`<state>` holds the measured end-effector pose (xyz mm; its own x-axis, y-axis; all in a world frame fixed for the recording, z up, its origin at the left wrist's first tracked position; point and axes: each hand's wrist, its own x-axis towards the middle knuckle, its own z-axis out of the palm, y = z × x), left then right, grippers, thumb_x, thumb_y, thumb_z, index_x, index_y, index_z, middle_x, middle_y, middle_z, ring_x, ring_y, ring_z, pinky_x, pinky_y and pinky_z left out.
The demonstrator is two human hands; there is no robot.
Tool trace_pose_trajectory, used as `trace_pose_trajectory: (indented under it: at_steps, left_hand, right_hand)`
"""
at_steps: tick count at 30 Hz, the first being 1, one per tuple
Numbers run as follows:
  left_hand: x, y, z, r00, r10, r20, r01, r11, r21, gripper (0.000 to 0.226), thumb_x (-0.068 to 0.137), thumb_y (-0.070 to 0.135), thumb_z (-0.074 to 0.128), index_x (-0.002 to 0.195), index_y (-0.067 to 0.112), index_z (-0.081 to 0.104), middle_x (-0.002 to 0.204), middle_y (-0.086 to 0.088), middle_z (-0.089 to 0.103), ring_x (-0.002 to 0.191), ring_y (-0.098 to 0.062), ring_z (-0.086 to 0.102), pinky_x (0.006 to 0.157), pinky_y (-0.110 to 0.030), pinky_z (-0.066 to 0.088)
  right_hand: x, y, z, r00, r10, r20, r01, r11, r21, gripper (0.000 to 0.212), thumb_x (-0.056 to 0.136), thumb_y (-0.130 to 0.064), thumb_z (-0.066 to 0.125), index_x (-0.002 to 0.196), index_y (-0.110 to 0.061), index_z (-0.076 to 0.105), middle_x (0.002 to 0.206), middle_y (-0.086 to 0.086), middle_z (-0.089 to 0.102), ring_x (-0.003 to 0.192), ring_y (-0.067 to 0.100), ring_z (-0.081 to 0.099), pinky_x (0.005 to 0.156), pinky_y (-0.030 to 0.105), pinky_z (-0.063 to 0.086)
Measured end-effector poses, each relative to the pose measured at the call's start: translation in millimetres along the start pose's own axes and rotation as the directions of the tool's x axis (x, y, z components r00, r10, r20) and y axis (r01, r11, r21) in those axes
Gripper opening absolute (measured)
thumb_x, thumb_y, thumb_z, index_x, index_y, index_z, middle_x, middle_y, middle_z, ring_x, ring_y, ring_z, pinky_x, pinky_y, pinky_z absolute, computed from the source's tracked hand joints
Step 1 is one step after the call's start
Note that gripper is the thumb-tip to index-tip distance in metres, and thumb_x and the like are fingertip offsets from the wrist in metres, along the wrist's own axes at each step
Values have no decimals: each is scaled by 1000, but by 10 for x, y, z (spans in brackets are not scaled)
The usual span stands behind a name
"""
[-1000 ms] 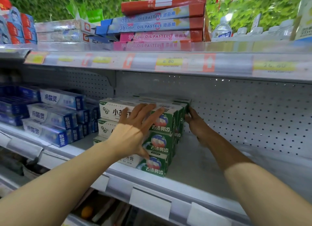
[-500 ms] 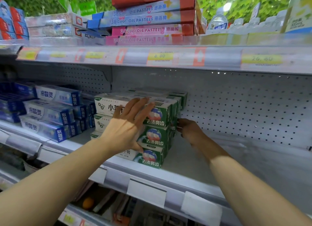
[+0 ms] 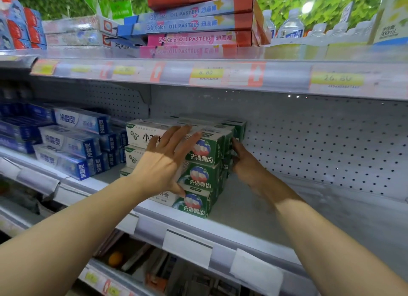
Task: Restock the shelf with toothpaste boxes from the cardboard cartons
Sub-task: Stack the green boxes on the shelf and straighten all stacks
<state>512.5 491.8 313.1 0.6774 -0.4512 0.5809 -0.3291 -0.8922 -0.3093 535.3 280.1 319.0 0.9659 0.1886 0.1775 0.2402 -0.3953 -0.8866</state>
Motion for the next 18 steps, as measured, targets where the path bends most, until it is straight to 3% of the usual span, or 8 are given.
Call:
trace_pose_trajectory:
  at_steps: [2, 4, 5, 7, 9, 12, 15, 18]
  left_hand:
    - [-4, 4, 0, 1000, -7, 5, 7, 1000, 1, 149, 27, 69, 82, 148, 22, 10, 148, -14, 32, 134, -36, 35, 97, -59, 40]
    - [-10, 5, -14, 1000, -12, 6, 12, 1000, 2, 148, 27, 68, 83, 147, 21, 11, 147, -14, 33, 133, -36, 36, 97, -58, 41]
    - [-12, 11, -26, 1000, -16, 3, 16, 1000, 5, 147, 27, 66, 83, 147, 22, 12, 147, -15, 34, 133, -37, 36, 97, -59, 41]
    - [-20, 25, -52, 1000, -22, 3, 22, 1000, 11, 145, 28, 64, 85, 146, 23, 12, 146, -15, 35, 132, -37, 37, 97, -59, 41]
    - [-26, 36, -90, 999, -30, 13, 30, 999, 18, 143, 31, 62, 85, 145, 25, 7, 148, -15, 33, 134, -36, 35, 98, -58, 40]
    - [-45, 6, -146, 996, -70, 47, 68, 997, 44, 140, 37, 63, 84, 144, 27, 3, 150, -12, 29, 136, -34, 31, 100, -59, 37]
    - [-65, -103, -198, 984, -141, 110, 139, 990, 28, 134, 48, 63, 81, 140, 32, -11, 156, -7, 11, 142, -31, 15, 108, -59, 26]
    - [-97, -278, -197, 958, -224, 177, 220, 975, 41, 134, 54, 63, 79, 146, 31, -14, 157, -7, -5, 144, -29, 2, 110, -57, 23]
  right_hand:
    - [-69, -26, -32, 999, -15, -52, 18, 998, 62, 68, 92, -4, 52, 148, -25, 20, 140, 4, 43, 130, 20, 40, 110, 44, 34]
    - [-172, -62, -73, 997, -7, -77, 17, 991, 132, 57, 95, -6, 49, 145, -19, 26, 116, -1, 49, 114, 11, 42, 103, 32, 34]
    - [-224, -73, -81, 998, 0, -67, 10, 988, 153, 53, 96, -9, 48, 144, -18, 28, 115, -2, 50, 109, 9, 40, 97, 28, 32]
    - [-283, -58, -59, 1000, 1, -25, 2, 989, 147, 52, 97, -23, 49, 145, -22, 27, 136, -2, 47, 117, 9, 40, 99, 30, 29]
    - [-307, -55, 11, 1000, -22, 17, 19, 992, 121, 65, 90, -46, 53, 146, -29, 24, 148, -2, 38, 133, 15, 36, 108, 38, 28]
    - [-317, -124, 126, 996, -27, 85, 24, 999, 37, 109, 64, -75, 61, 149, -33, 8, 155, -2, 24, 139, 22, 29, 113, 47, 25]
    - [-296, -149, 225, 998, -49, 49, 54, 992, -118, 122, 60, -61, 76, 149, -28, 0, 156, 0, 20, 141, 22, 25, 115, 44, 23]
    - [-292, -110, 296, 998, -55, 21, 58, 980, -190, 133, 44, -63, 81, 145, -40, -2, 153, 1, 25, 139, 21, 29, 113, 49, 28]
